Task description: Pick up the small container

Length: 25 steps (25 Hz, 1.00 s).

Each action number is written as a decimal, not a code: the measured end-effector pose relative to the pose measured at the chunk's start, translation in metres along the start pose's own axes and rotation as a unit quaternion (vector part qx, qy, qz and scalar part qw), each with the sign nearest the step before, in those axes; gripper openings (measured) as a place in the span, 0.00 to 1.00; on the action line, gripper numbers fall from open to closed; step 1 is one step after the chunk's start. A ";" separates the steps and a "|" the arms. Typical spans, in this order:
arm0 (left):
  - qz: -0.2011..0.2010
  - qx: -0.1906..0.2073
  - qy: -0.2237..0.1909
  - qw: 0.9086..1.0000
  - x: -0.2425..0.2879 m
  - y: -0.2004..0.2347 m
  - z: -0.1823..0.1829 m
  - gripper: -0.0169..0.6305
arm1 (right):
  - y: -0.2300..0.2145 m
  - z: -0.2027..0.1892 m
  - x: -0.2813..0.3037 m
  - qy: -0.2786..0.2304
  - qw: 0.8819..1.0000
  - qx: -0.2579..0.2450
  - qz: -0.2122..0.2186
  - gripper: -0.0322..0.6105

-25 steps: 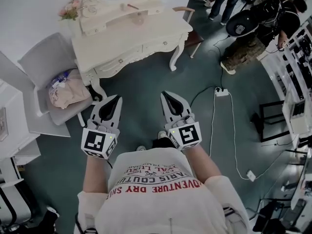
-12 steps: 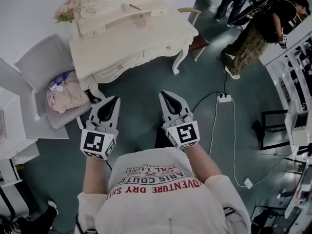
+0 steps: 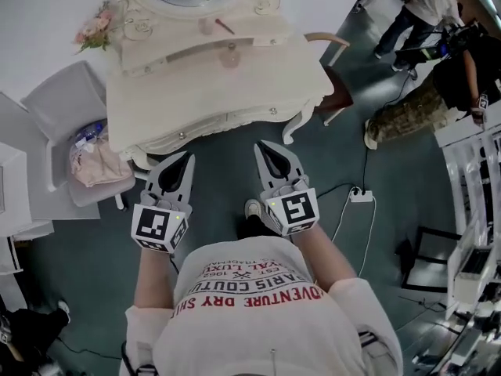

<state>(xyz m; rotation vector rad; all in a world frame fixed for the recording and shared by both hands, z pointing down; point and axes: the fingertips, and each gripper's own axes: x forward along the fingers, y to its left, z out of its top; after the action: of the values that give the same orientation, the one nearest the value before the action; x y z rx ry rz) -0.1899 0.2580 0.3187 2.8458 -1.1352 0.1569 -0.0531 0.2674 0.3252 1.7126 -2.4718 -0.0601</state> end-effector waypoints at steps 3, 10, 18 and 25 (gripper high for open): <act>0.020 -0.006 0.003 1.000 0.057 0.003 0.004 0.04 | -0.053 -0.003 0.026 0.000 1.000 0.004 0.019 0.05; 0.070 -0.016 0.005 0.997 0.155 0.007 0.012 0.04 | -0.141 -0.017 0.071 0.013 0.998 0.009 0.058 0.05; 0.078 -0.026 -0.002 0.997 0.221 0.045 0.009 0.04 | -0.188 -0.030 0.139 0.014 0.997 0.028 0.074 0.05; 0.055 -0.028 -0.007 0.998 0.296 0.092 0.004 0.04 | -0.213 -0.033 0.216 0.013 0.995 0.006 0.103 0.05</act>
<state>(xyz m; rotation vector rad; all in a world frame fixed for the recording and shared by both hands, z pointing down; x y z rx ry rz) -0.0393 -0.0108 0.3536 2.7406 -1.2796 0.1096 0.0741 -0.0083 0.3532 1.4435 -2.6184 -0.0009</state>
